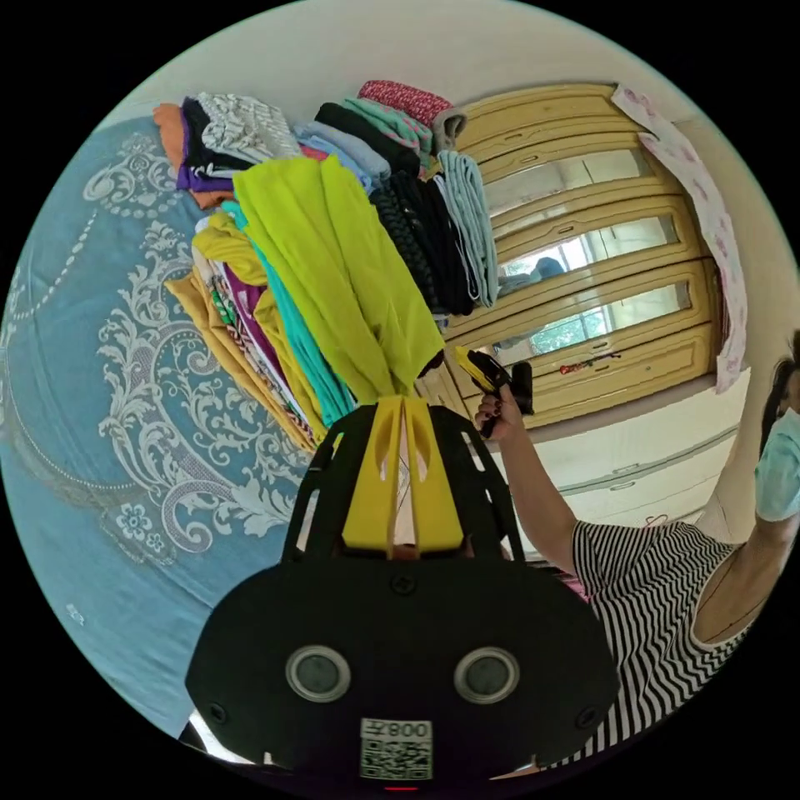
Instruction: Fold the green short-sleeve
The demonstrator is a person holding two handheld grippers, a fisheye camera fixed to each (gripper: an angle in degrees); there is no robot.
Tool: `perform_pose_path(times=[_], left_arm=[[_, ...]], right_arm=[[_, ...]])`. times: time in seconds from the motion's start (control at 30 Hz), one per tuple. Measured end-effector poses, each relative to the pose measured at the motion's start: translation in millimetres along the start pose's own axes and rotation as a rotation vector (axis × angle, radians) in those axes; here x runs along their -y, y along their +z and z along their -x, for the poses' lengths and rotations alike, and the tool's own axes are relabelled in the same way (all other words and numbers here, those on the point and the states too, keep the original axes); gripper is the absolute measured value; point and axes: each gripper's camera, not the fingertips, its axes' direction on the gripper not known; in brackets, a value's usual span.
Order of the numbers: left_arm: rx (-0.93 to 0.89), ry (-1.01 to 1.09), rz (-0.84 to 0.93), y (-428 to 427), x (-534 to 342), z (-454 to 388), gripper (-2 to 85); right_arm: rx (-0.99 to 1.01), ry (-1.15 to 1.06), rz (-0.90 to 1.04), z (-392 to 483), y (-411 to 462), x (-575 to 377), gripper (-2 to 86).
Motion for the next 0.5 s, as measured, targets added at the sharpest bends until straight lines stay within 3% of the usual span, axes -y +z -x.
perform_pose_path(times=[0.23, 0.33, 0.4, 0.5], left_arm=[[0.158, 0.141, 0.024, 50, 50, -27, 0.2], [0.304, 0.112, 0.097, 78, 63, -15, 0.2], [0.285, 0.068, 0.151, 91, 62, -2, 0.2], [0.202, 0.082, 0.093, 82, 53, -8, 0.1]], right_arm=[[-0.071, -0.353, 0.190, 135, 110, -46, 0.0], [-0.250, -0.401, 0.296, 155, 168, -69, 0.0], [-0.344, -0.410, 0.311, 161, 189, -80, 0.0], [-0.332, -0.417, 0.261, 176, 188, -90, 0.0]])
